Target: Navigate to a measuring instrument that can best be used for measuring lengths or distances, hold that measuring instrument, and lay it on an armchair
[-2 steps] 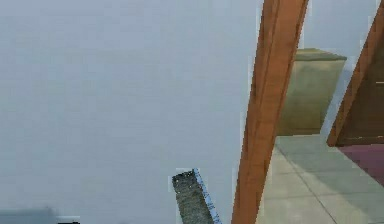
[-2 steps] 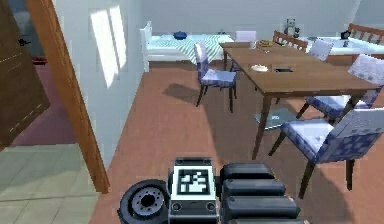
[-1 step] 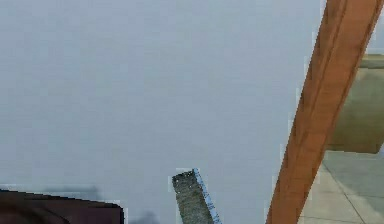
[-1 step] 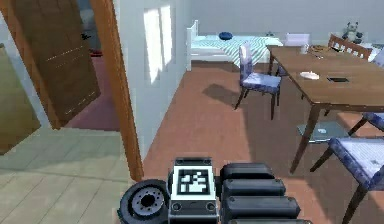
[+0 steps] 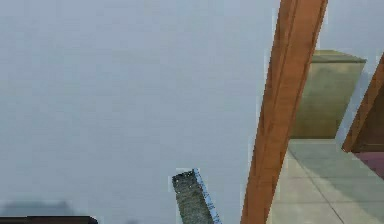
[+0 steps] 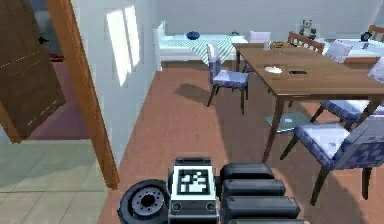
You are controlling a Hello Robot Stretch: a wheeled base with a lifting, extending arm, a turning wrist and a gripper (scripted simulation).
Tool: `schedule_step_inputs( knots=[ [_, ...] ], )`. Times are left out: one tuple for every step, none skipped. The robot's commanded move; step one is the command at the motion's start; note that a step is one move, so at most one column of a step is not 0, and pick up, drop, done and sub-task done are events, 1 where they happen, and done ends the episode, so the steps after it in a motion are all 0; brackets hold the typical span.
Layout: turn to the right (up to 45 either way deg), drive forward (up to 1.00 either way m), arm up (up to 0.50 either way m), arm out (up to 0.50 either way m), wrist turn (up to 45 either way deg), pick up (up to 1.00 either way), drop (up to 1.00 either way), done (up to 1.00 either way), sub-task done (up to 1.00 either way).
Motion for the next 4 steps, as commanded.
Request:
schedule_step_inputs(
  knots=[
    [-6.0,0.0,0.0,0.0,0.0,0.0,0.0,0.0,0.0],
    [9.0,0.0,0.0,0.0,0.0,0.0,0.0,0.0,0.0],
    [-12.0,0.0,0.0,0.0,0.0,0.0,0.0,0.0,0.0],
    [-9.0,0.0,0.0,0.0,0.0,0.0,0.0,0.0,0.0]
  ],
)
